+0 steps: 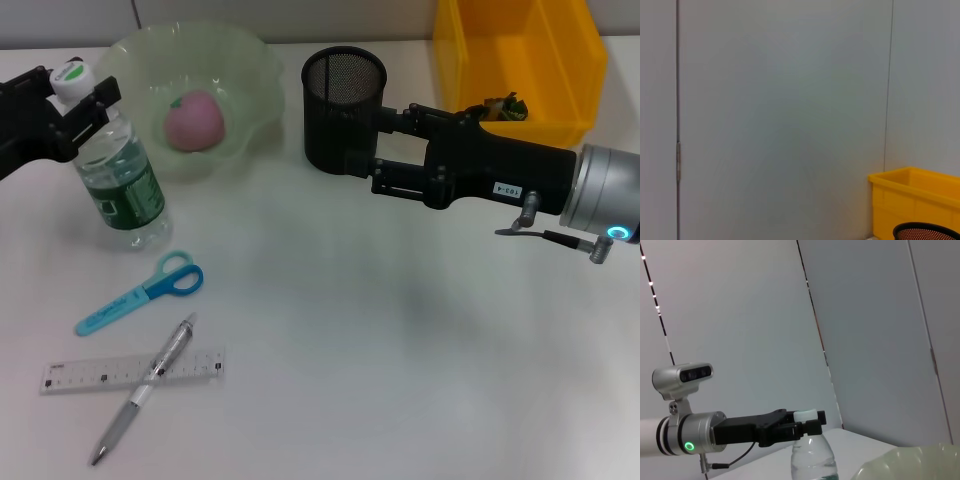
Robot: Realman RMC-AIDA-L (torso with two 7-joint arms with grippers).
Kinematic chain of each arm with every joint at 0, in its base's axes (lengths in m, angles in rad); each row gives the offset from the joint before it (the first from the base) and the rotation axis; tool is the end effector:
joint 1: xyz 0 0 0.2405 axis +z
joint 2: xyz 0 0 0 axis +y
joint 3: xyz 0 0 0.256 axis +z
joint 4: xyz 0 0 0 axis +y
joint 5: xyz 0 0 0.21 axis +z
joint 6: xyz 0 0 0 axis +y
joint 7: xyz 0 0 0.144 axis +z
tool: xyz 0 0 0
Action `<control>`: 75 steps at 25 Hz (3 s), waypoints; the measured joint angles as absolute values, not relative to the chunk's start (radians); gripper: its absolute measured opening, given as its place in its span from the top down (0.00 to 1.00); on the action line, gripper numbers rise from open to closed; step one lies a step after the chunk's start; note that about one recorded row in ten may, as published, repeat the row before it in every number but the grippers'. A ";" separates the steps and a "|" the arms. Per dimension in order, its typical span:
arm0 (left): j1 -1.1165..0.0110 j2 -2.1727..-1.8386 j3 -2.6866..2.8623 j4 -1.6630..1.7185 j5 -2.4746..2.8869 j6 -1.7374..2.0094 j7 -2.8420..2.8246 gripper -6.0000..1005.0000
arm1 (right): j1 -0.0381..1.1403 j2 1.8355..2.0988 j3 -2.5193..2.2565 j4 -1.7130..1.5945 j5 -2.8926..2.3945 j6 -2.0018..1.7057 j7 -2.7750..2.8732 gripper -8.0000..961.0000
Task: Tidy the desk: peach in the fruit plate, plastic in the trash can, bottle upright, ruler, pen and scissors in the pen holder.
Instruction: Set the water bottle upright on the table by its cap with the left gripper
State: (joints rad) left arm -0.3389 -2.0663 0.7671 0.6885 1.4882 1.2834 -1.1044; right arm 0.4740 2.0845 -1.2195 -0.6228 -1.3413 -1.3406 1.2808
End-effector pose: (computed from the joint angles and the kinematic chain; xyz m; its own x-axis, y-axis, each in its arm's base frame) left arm -0.3068 0.3370 0.0526 0.7416 0.0895 0.6648 0.5634 -0.6210 -0.5449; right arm 0.2127 0.3388 -0.0345 0.6850 -0.2300 -0.6912 -0.4386 -0.8878 -0.1392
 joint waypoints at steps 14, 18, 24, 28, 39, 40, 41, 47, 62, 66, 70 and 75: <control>-0.339 -2.066 0.767 0.672 1.489 1.281 -1.103 0.55 | 0.474 2.086 -1.218 -0.623 -1.342 -1.341 1.281 0.23; -0.339 -2.066 0.767 0.672 1.490 1.279 -1.103 0.55 | 0.474 2.086 -1.218 -0.623 -1.342 -1.341 1.281 0.23; -0.339 -2.067 0.765 0.663 1.486 1.279 -1.077 0.55 | 0.474 2.086 -1.218 -0.623 -1.342 -1.341 1.281 0.23; -0.339 -2.068 0.767 0.663 1.486 1.281 -1.075 0.55 | 0.474 2.086 -1.218 -0.624 -1.342 -1.341 1.282 0.23; -0.347 -2.066 0.767 0.637 1.482 1.279 -1.061 0.55 | 0.480 2.084 -1.218 -0.623 -1.321 -1.341 1.282 0.23; -0.347 -2.066 0.767 0.636 1.482 1.278 -1.060 0.55 | 0.481 2.084 -1.218 -0.623 -1.320 -1.341 1.282 0.23; -0.347 -2.066 0.767 0.636 1.482 1.278 -1.057 0.55 | 0.481 2.083 -1.218 -0.623 -1.319 -1.341 1.282 0.23; -0.346 -2.068 0.767 0.636 1.481 1.278 -1.053 0.55 | 0.482 2.083 -1.218 -0.623 -1.318 -1.341 1.282 0.23; -0.348 -2.066 0.760 0.635 1.483 1.281 -1.063 0.56 | 0.482 2.083 -1.218 -0.623 -1.318 -1.341 1.282 0.23; -0.348 -2.066 0.762 0.635 1.483 1.282 -1.063 0.53 | 0.482 2.083 -1.218 -0.623 -1.318 -1.341 1.281 0.23; -0.348 -2.066 0.759 0.636 1.475 1.285 -1.082 0.51 | 0.482 2.083 -1.218 -0.623 -1.318 -1.341 1.281 0.23; -0.349 -2.063 0.767 0.643 1.469 1.288 -1.115 0.48 | 0.482 2.083 -1.218 -0.623 -1.318 -1.341 1.281 0.23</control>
